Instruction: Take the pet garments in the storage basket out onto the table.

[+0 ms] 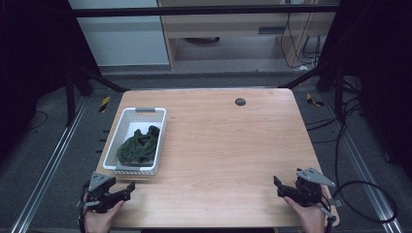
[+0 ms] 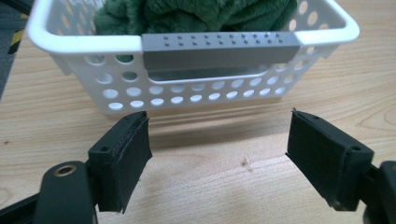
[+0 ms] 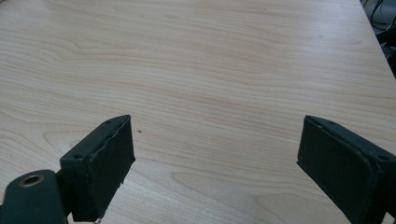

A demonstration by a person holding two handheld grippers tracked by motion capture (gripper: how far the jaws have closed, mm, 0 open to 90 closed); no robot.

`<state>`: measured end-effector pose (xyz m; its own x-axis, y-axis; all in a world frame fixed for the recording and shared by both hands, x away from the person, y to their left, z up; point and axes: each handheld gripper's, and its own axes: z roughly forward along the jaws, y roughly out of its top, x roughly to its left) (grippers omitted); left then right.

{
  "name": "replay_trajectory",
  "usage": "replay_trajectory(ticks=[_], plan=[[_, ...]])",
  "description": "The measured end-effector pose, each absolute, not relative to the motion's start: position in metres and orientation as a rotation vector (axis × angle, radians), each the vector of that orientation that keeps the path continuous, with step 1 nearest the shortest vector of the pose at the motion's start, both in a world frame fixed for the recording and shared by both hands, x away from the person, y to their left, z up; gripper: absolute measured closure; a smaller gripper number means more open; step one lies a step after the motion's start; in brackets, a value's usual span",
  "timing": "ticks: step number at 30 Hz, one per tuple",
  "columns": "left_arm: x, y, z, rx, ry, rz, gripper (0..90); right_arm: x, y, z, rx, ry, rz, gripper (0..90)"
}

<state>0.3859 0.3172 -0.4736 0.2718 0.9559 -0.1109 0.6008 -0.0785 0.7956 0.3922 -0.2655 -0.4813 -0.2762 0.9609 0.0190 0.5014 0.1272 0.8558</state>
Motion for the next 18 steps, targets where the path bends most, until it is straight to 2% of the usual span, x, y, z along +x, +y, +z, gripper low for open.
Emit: replay_trajectory(ticks=[18], plan=[[0.378,0.320,-0.447,1.702,1.369,0.619,19.8,0.390,-0.263,-0.480,1.386,1.856,1.076,10.8]])
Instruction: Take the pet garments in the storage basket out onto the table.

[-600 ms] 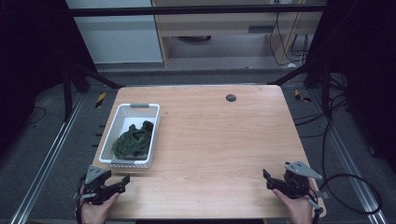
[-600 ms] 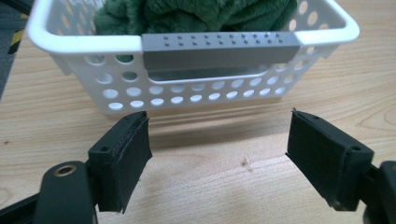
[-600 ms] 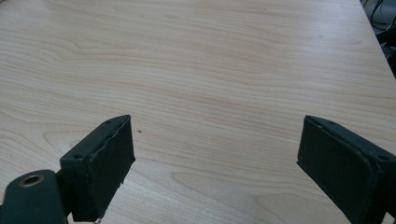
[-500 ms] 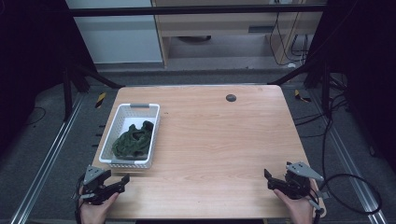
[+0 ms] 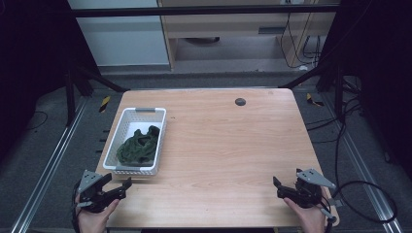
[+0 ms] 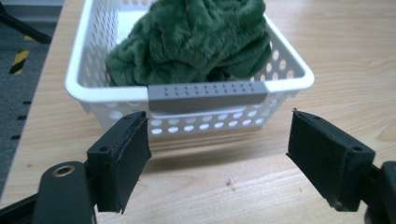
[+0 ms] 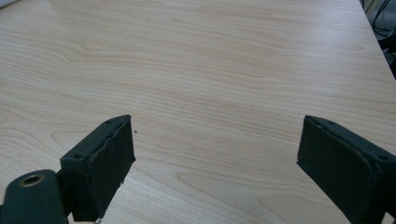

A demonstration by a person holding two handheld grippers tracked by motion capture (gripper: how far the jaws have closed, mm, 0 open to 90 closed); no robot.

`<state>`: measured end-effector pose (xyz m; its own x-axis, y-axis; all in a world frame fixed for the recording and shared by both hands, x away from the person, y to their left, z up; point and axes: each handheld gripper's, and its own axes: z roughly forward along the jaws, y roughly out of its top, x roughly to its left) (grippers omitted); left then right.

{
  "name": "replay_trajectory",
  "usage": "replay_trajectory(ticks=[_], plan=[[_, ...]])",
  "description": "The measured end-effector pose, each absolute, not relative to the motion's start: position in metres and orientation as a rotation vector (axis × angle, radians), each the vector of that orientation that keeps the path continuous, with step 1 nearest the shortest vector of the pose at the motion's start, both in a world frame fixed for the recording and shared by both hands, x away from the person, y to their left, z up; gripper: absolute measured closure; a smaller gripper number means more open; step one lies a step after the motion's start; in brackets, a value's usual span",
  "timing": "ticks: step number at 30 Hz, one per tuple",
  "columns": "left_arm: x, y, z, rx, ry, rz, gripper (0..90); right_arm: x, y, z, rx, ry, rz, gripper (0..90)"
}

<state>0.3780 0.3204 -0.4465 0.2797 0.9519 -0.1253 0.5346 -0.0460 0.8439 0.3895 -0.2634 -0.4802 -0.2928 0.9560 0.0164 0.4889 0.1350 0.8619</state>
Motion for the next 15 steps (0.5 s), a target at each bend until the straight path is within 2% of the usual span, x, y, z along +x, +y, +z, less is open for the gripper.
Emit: replay_trajectory(ticks=[15], plan=[[0.382,0.329,-0.420,1.649,1.346,0.647,18.9,0.392,-0.262,-0.482,1.380,1.876,1.078,10.1]])
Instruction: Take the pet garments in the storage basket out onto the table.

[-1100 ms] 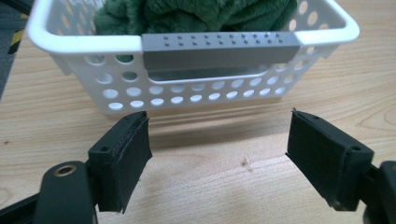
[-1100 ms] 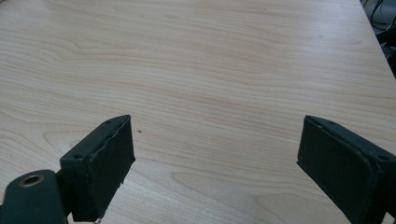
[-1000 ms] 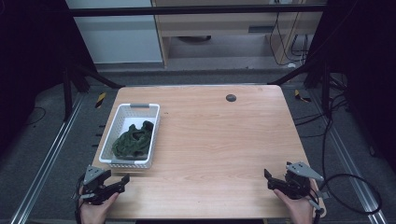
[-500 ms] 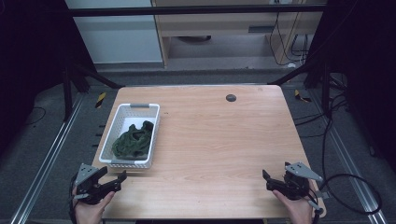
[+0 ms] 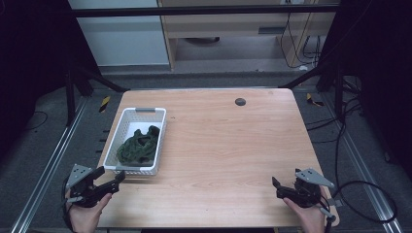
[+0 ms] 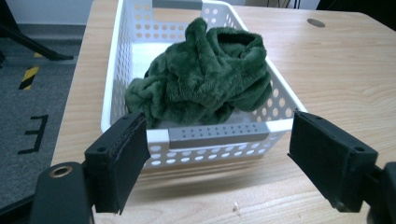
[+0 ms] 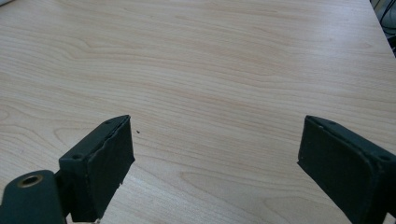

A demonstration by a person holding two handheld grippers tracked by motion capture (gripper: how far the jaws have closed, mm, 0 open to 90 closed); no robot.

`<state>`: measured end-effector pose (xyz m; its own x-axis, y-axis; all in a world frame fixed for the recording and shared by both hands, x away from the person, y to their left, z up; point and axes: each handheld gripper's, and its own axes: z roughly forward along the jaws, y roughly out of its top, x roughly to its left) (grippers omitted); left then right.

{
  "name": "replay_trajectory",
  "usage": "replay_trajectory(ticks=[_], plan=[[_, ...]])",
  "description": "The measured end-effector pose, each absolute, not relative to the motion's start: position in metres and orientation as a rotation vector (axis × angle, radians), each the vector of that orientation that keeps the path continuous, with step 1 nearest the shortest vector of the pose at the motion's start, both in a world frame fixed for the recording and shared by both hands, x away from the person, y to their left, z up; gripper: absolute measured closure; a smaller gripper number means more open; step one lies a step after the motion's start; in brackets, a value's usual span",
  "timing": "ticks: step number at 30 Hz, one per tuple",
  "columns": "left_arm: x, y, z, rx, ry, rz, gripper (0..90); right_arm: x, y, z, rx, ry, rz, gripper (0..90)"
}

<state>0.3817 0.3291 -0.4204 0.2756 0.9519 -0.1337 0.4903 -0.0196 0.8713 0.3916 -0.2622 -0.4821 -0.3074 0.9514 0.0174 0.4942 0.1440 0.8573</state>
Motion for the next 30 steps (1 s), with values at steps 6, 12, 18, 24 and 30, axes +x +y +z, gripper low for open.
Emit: replay_trajectory(ticks=[6,12,18,24,30], plan=[[0.385,0.327,-0.411,1.655,1.317,0.650,18.6,0.392,-0.261,-0.482,1.372,1.878,1.071,9.7],[0.390,0.326,-0.399,1.659,1.291,0.659,18.4,0.392,-0.263,-0.482,1.377,1.873,1.066,9.5],[0.395,0.327,-0.392,1.659,1.279,0.654,18.4,0.392,-0.263,-0.482,1.391,1.872,1.062,9.5],[0.399,0.328,-0.387,1.656,1.272,0.650,18.4,0.392,-0.263,-0.483,1.384,1.868,1.062,9.2],[0.404,0.328,-0.382,1.663,1.271,0.649,18.4,0.392,-0.264,-0.482,1.378,1.867,1.064,9.2]])
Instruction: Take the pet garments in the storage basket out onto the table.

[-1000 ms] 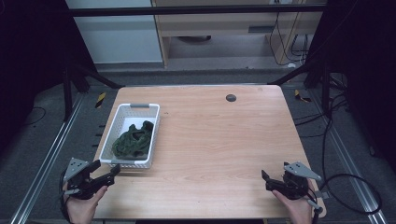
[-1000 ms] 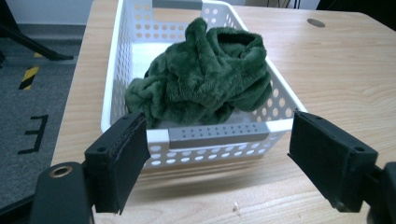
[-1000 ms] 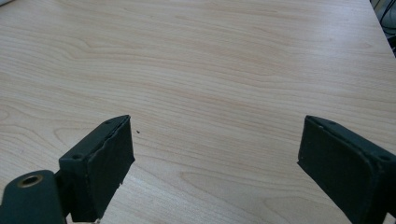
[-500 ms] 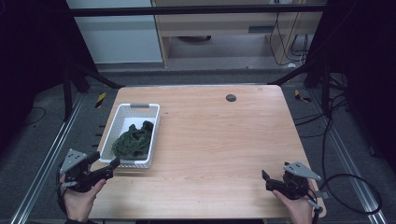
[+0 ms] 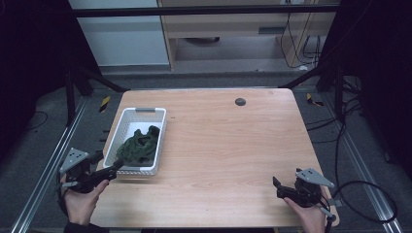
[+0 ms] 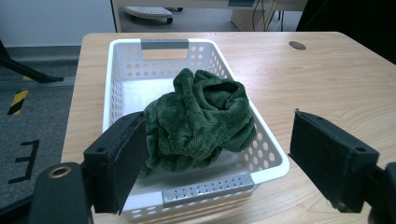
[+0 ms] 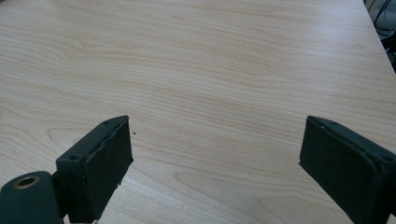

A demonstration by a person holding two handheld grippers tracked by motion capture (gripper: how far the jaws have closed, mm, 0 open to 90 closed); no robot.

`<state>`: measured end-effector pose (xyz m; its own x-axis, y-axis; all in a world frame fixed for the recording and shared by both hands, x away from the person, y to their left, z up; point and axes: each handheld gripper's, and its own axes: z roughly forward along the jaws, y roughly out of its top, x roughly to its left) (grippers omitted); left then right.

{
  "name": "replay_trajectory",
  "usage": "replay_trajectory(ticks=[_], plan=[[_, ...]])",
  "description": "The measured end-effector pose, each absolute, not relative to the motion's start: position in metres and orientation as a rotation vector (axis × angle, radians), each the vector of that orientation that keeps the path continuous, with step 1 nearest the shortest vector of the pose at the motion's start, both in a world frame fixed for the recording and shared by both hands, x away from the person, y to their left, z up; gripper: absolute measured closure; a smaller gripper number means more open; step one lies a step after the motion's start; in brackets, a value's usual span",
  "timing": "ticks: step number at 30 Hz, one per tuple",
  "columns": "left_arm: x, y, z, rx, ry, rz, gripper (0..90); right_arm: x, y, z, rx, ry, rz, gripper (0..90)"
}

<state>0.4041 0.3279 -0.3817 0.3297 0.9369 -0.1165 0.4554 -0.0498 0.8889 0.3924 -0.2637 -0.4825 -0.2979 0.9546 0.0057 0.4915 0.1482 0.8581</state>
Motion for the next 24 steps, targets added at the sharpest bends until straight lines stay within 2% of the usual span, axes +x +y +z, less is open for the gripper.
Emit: replay_trajectory(ticks=[24], plan=[[0.437,0.318,-0.370,1.706,1.259,0.608,18.1,0.393,-0.263,-0.483,1.370,1.877,1.061,9.2]])
